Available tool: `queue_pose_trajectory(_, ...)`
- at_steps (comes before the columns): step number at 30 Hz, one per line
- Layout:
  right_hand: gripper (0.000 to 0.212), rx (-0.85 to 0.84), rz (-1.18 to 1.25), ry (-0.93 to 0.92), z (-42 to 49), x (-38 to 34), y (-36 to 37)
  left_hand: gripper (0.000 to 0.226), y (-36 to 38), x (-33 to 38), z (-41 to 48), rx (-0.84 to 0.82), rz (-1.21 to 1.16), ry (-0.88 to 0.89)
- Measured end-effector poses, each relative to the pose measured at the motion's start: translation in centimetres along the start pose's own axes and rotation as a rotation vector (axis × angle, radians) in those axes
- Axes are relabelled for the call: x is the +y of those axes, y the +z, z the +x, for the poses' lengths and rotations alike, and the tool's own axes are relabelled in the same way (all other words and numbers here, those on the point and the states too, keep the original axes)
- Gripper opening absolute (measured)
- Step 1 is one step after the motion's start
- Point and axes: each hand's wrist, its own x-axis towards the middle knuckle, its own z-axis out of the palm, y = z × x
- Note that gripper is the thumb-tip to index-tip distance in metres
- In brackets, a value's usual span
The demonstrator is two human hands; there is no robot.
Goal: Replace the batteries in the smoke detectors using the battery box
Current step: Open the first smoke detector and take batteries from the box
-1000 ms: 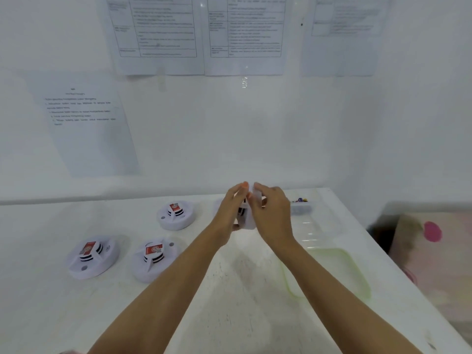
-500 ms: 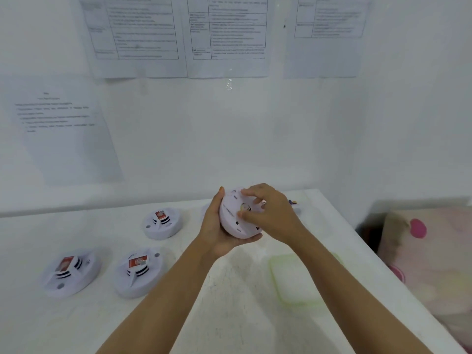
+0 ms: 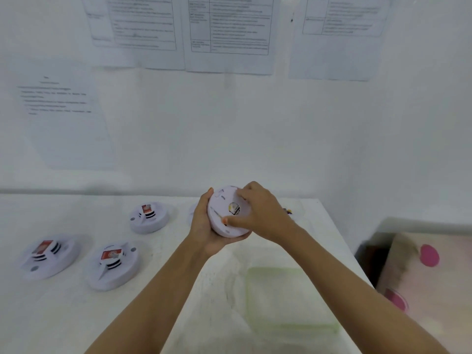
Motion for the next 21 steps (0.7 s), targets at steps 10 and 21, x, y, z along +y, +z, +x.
queue_pose_trajectory(10, 0.041, -0.100, -0.050, -0.116, 1.1, 0.6, 0.4, 0.050, -0.8, 0.3, -0.2, 0.053, -0.011, -0.057)
queue_pose_trajectory(21, 0.045, -0.019, -0.041, -0.117, 2.2, 0.2, 0.1, 0.052, 0.3, 2.0, -0.6, 0.109, 0.181, -0.049)
